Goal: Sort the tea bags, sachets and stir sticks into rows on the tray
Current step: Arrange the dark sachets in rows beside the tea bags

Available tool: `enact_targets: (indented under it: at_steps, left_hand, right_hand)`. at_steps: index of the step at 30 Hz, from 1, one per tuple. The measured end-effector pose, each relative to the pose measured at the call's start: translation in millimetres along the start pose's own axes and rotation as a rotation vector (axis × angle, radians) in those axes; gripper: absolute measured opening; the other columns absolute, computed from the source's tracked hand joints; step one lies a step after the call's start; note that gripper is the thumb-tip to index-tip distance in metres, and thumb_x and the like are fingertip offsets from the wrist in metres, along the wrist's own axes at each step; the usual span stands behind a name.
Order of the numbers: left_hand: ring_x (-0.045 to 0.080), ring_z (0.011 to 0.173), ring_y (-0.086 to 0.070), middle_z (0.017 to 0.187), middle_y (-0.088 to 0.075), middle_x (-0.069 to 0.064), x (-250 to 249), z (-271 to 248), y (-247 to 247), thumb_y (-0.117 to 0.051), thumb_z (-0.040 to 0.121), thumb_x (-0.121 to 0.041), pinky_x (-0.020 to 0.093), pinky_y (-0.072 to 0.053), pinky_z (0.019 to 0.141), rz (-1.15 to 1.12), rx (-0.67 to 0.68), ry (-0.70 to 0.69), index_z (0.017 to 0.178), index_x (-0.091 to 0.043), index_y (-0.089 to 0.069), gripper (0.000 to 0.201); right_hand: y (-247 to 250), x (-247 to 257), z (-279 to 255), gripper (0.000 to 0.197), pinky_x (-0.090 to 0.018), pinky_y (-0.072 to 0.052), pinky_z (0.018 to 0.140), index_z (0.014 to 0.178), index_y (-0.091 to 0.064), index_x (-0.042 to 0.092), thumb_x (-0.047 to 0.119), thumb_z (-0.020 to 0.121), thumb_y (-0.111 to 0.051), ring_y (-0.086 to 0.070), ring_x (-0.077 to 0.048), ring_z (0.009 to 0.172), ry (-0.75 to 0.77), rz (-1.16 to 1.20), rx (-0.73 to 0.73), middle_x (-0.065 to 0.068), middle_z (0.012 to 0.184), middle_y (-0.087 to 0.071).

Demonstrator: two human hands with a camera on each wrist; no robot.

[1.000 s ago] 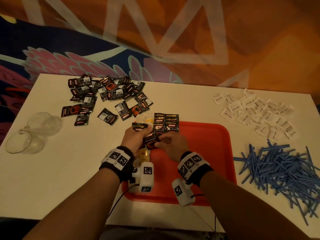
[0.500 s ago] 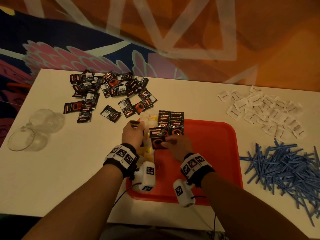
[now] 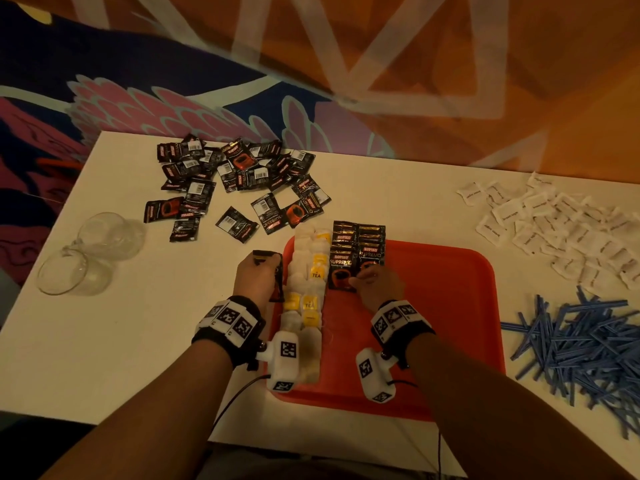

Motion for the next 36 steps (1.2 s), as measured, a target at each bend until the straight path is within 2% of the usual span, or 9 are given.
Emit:
enact_targets:
  at_steps: [5,10,15,17,20,25,28,32,36]
  left_hand:
    - [0.033,0.098,-0.065,0.096,-0.068,0.009,2.8,1.2,0.8,-0.060,0.096,-0.021,0.053,-0.053,0.094,0.011,0.005,-0.003,0.088,-0.022,-0.063,0.009]
    - [0.029,0.096,-0.066,0.100,-0.069,0.009,0.5,-0.7,-1.4,-0.063,0.094,-0.021,0.050,-0.054,0.093,0.049,0.015,-0.045,0.092,-0.022,-0.065,0.004]
    - [0.019,0.085,-0.066,0.095,-0.070,0.005,-5.9,-4.0,-8.0,-0.065,0.094,-0.018,0.032,-0.055,0.074,0.056,0.056,-0.116,0.093,-0.020,-0.067,0.003]
    - [0.016,0.081,-0.065,0.091,-0.069,0.004,-10.1,-7.1,-12.4,-0.066,0.093,-0.015,0.026,-0.050,0.067,0.047,0.068,-0.145,0.091,-0.018,-0.067,0.004]
    - [0.023,0.089,-0.068,0.092,-0.071,0.006,-13.3,-8.5,-21.2,-0.072,0.089,-0.015,0.036,-0.056,0.076,0.031,0.087,-0.163,0.085,-0.020,-0.069,0.007]
    - [0.029,0.097,-0.069,0.099,-0.071,0.008,-17.4,-17.7,-45.4,-0.079,0.082,-0.016,0.051,-0.057,0.091,0.030,0.143,-0.172,0.086,-0.023,-0.072,0.010]
    - [0.030,0.097,-0.070,0.098,-0.073,0.007,-16.7,-23.4,-62.7,-0.082,0.080,-0.017,0.051,-0.057,0.090,0.019,0.198,-0.152,0.084,-0.023,-0.074,0.010]
    - [0.034,0.101,-0.068,0.107,-0.073,0.016,-8.6,-31.3,-82.7,-0.075,0.086,-0.012,0.048,-0.055,0.093,-0.086,0.311,-0.045,0.080,-0.020,-0.074,0.010]
    - [0.029,0.093,-0.067,0.104,-0.070,0.015,-4.2,-37.4,-98.0,-0.067,0.092,-0.008,0.037,-0.055,0.076,-0.106,0.329,-0.021,0.086,-0.015,-0.069,0.009]
  right_hand:
    - [-0.7,-0.4,1.7,0.018,-0.021,-0.044,0.071,0.089,-0.066,0.021,0.036,0.084,-0.073,-0.059,-0.011,0.089,-0.014,-0.033,-0.017,0.007,0.093,-0.064]
    - [0.1,-0.4,1.2,0.021,-0.010,-0.022,0.052,0.094,-0.067,0.019,0.037,0.086,-0.071,-0.049,-0.007,0.086,-0.008,-0.078,-0.007,0.008,0.094,-0.058]
    - [-0.2,-2.6,2.3,0.019,-0.015,-0.029,0.051,0.088,-0.065,0.024,0.041,0.084,-0.072,-0.055,-0.010,0.088,-0.017,-0.073,-0.001,0.005,0.102,-0.065]
    - [5.7,-0.9,-1.3,0.018,-0.018,-0.039,0.064,0.087,-0.063,0.025,0.040,0.084,-0.072,-0.058,-0.012,0.095,-0.002,-0.053,-0.007,0.006,0.098,-0.061]
    - [10.7,5.7,-9.0,0.017,-0.024,-0.047,0.079,0.080,-0.060,0.026,0.038,0.085,-0.071,-0.062,-0.012,0.096,0.081,0.038,0.016,0.009,0.090,-0.062]
    - [-2.1,33.4,-33.8,0.015,-0.022,-0.050,0.078,0.078,-0.067,0.029,0.042,0.081,-0.074,-0.063,-0.003,0.087,0.291,0.190,0.213,0.014,0.087,-0.066]
    - [-0.9,41.4,-44.0,0.020,-0.018,-0.050,0.072,0.094,-0.074,0.016,0.030,0.080,-0.077,-0.066,-0.006,0.087,0.344,0.180,0.274,0.002,0.096,-0.073]
    - [17.4,30.1,-41.5,0.017,-0.022,-0.050,0.077,0.077,-0.065,0.028,0.022,0.078,-0.081,-0.060,-0.004,0.082,0.303,0.216,0.229,0.011,0.084,-0.065]
    - [22.7,21.7,-44.3,0.017,-0.015,-0.045,0.067,0.089,-0.074,0.018,0.026,0.076,-0.081,-0.059,-0.003,0.078,0.335,0.101,0.220,0.007,0.086,-0.069]
Point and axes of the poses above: each hand's wrist, its own z-axis towards the middle knuckle, its own y-axis out of the back of the hand, x = y × z, the point moved 8 cm from there along z, towards the middle knuckle
